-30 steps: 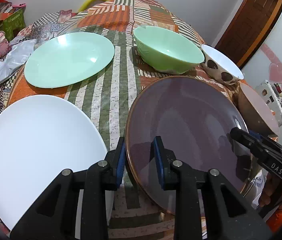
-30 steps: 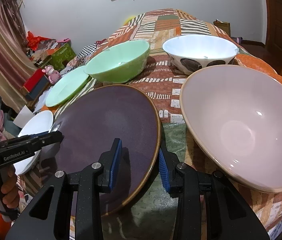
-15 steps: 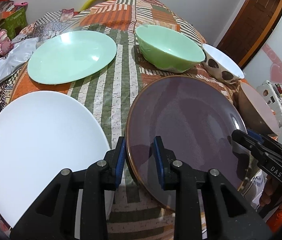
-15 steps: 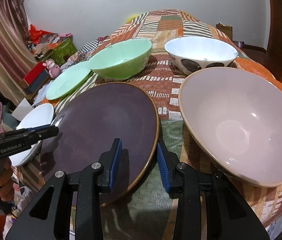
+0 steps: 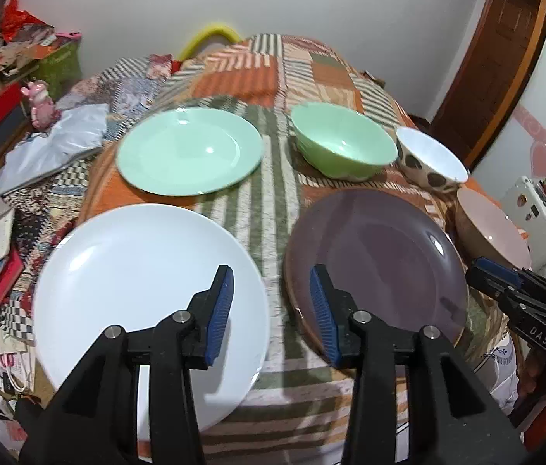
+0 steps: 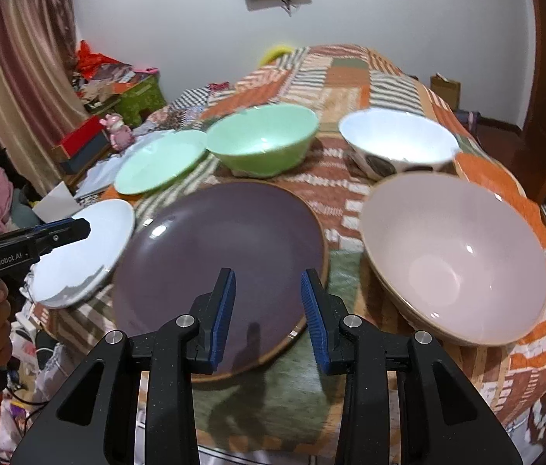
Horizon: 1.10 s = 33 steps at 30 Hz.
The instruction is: Organize plates and bowls
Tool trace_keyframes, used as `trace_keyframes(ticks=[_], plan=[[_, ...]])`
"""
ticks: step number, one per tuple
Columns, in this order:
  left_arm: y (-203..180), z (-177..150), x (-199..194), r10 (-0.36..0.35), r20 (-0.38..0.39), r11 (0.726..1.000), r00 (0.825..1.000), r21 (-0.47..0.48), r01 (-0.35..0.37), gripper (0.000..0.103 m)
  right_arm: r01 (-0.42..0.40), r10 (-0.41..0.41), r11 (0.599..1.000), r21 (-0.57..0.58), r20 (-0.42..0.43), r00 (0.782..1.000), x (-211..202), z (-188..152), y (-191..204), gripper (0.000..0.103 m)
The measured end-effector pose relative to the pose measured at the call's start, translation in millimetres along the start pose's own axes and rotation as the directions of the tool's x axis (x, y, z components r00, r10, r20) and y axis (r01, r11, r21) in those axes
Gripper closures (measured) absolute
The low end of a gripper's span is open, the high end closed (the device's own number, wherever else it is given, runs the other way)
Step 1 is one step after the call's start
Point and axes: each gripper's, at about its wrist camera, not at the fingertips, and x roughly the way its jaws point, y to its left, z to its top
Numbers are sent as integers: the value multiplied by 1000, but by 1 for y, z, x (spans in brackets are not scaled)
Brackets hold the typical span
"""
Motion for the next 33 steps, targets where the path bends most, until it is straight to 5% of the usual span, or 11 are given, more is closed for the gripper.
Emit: trace_keyframes(ticks=[15, 24, 33], plan=[[62, -7, -59, 164, 104, 985, 981, -74, -157, 42, -111, 120, 980, -165, 42, 992, 11, 30, 71, 56], [117, -23, -65, 251, 54, 959, 967, -149, -240, 42, -175, 178, 954, -243, -8, 984, 40, 31, 116, 49], [153, -35, -43, 244, -19, 949, 970, -199, -243, 42, -211, 191, 943, -256, -103, 976, 79, 31, 136, 49]])
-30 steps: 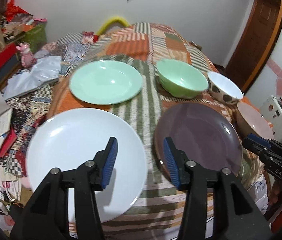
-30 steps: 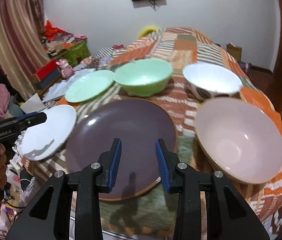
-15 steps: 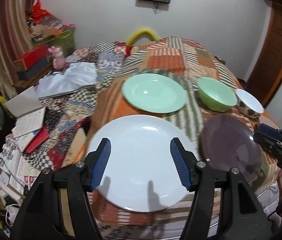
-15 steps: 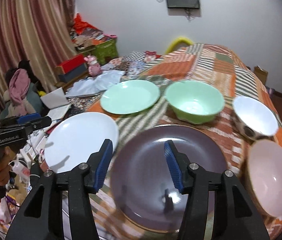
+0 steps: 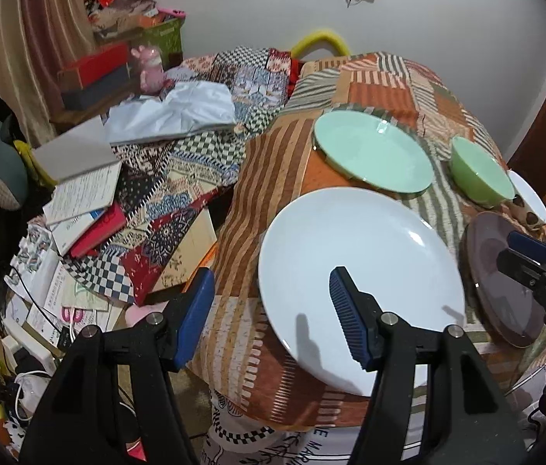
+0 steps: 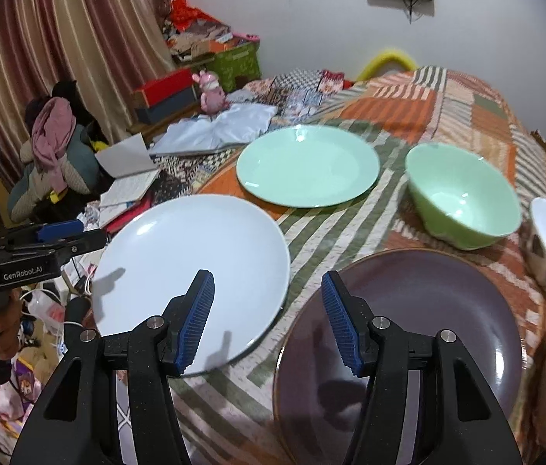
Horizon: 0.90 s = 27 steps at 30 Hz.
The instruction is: Organize plates and bowls
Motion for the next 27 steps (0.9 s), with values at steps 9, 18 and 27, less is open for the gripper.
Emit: trace_keyframes(ticks=[9, 18, 27], plan=[[5, -7, 31, -41, -67, 999, 997, -4, 41, 42, -20, 19, 1000, -11, -115, 993, 36, 3, 2, 49], [4, -9, 40, -90, -82, 996, 993, 0, 91, 59, -13, 2, 998, -61, -183, 983, 55, 4, 7, 55], [14, -10, 42, -110, -85, 994, 990, -35, 108, 65, -19, 11, 999, -41, -183, 983, 59, 7, 13, 56]])
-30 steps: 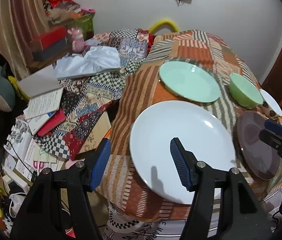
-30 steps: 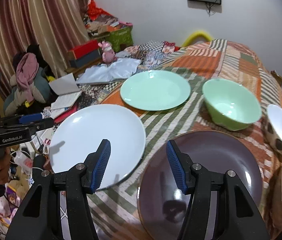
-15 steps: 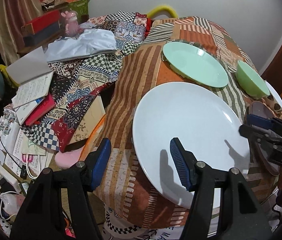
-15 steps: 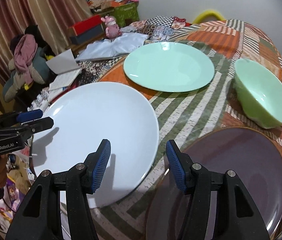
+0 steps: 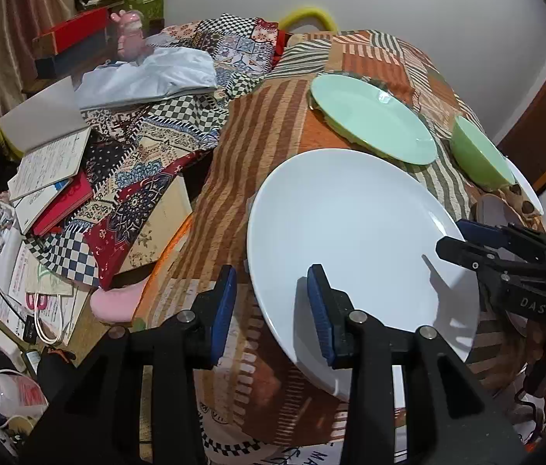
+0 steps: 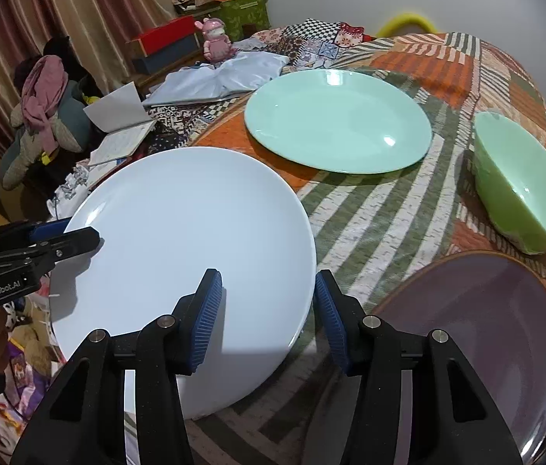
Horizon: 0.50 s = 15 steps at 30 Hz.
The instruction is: Organize plates and bowls
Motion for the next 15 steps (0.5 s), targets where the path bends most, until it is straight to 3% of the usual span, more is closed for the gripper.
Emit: trace_keyframes(ticks=[15], plan=[[7, -5, -1, 5, -1, 1000, 1000, -25, -5, 69, -75, 75, 997, 25, -20, 997, 8, -9, 8, 58]])
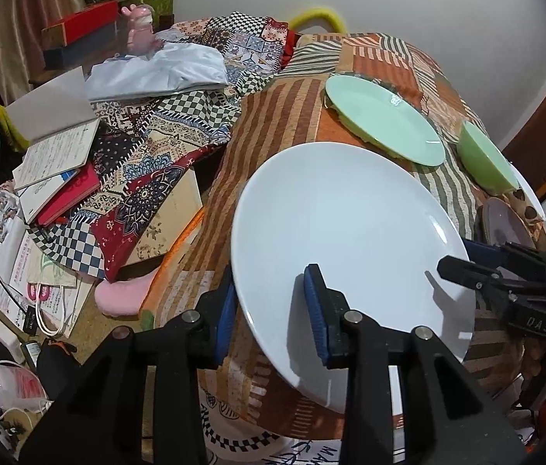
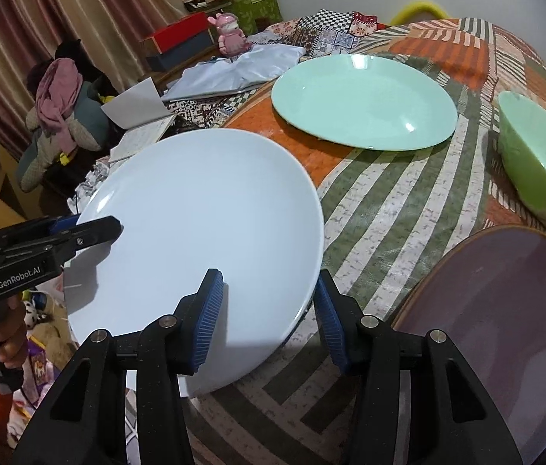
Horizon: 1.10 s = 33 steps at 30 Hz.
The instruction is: Organize plates and bowls
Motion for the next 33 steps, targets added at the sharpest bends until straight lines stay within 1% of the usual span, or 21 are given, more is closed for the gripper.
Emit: trace_keyframes(ticks=[5, 12, 14, 21, 33], plan=[[-1, 0, 0, 8, 11, 1000, 1000, 17, -8, 69, 20, -20, 1000, -10, 12, 1000, 2, 0, 4, 58], [-7, 2, -6, 34, 40, 998, 999, 42, -35, 69, -5, 4, 1000, 25, 38, 999, -5, 1, -3, 62], [-8, 2, -8, 35, 47, 998, 998, 45, -37, 69, -2, 0, 1000, 27, 50, 999, -8, 1, -4, 62], [-19, 6, -16, 19, 70, 998, 997, 55, -23, 68, 8, -12, 999, 38, 100, 995, -26, 0, -10, 62], [-57, 15, -34, -17, 122, 994, 992, 105, 4, 69, 35, -49, 997, 76, 193, 980, -65, -8, -28, 63]])
